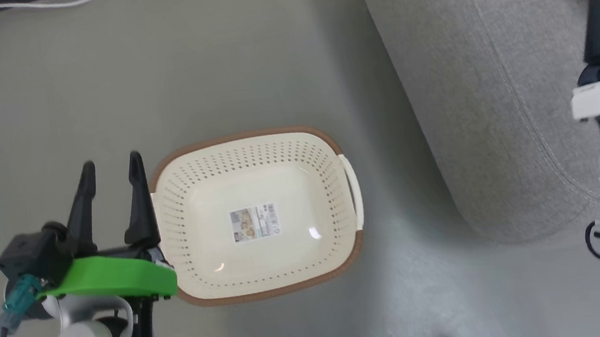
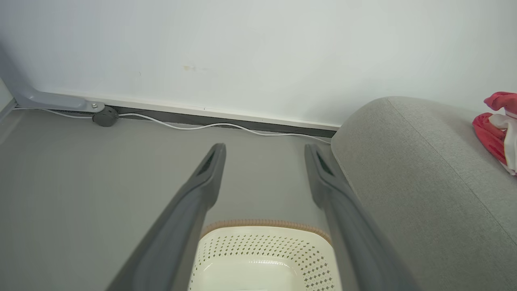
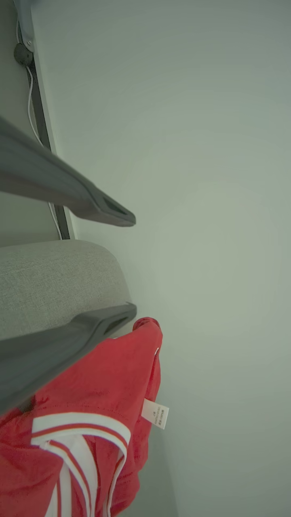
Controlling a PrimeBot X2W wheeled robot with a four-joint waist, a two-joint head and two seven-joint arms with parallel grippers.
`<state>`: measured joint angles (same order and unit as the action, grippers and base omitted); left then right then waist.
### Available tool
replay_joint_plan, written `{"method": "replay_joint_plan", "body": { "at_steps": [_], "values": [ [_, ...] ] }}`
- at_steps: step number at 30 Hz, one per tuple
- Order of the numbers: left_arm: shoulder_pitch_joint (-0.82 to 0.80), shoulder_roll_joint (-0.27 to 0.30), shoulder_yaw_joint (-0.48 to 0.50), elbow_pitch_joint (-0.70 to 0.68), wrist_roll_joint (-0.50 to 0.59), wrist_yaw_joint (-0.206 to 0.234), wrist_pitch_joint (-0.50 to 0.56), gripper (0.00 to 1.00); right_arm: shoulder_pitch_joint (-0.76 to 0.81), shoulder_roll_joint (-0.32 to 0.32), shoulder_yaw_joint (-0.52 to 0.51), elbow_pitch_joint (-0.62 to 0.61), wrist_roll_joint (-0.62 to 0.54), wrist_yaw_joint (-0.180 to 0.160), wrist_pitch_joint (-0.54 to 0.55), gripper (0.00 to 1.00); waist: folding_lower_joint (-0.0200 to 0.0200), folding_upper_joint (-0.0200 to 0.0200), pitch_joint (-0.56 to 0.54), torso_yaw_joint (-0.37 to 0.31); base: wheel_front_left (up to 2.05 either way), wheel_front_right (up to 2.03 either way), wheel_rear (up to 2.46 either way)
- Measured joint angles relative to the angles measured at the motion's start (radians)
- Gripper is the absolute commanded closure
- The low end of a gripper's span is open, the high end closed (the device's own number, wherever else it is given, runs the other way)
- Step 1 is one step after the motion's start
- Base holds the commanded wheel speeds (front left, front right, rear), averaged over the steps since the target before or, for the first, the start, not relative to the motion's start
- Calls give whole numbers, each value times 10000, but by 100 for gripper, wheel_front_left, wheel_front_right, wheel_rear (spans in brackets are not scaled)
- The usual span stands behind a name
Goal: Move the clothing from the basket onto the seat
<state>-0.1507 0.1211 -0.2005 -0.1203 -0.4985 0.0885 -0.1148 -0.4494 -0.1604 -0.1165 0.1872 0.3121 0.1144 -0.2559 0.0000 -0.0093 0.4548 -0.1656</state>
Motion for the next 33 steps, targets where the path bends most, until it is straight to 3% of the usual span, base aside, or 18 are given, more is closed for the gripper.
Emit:
{"method": "replay_joint_plan", "body": {
  "at_steps": [11,23,24,33],
  "values": [
    [966,29,17,1430,-4,-151,-723,0,2029,581,926,-107,-1292,-2,0,0,0,0,-1647,1199,0,0,0],
    [2011,192,222,1914,-267,-272,-905,0,3404,892,1532,159,-1572,-12,2,0,-1,0,-3514,1633,0,0,0],
    [2059,171,211,1971,-282,-270,-913,100,3498,936,1551,213,-1580,-10,6,100,-1,0,-3618,1643,0,0,0],
    [2185,-40,128,2370,-604,-282,-821,100,3840,1118,1361,819,-1235,-8,198,100,-1,0,-3668,1653,0,0,0]
  ]
}}
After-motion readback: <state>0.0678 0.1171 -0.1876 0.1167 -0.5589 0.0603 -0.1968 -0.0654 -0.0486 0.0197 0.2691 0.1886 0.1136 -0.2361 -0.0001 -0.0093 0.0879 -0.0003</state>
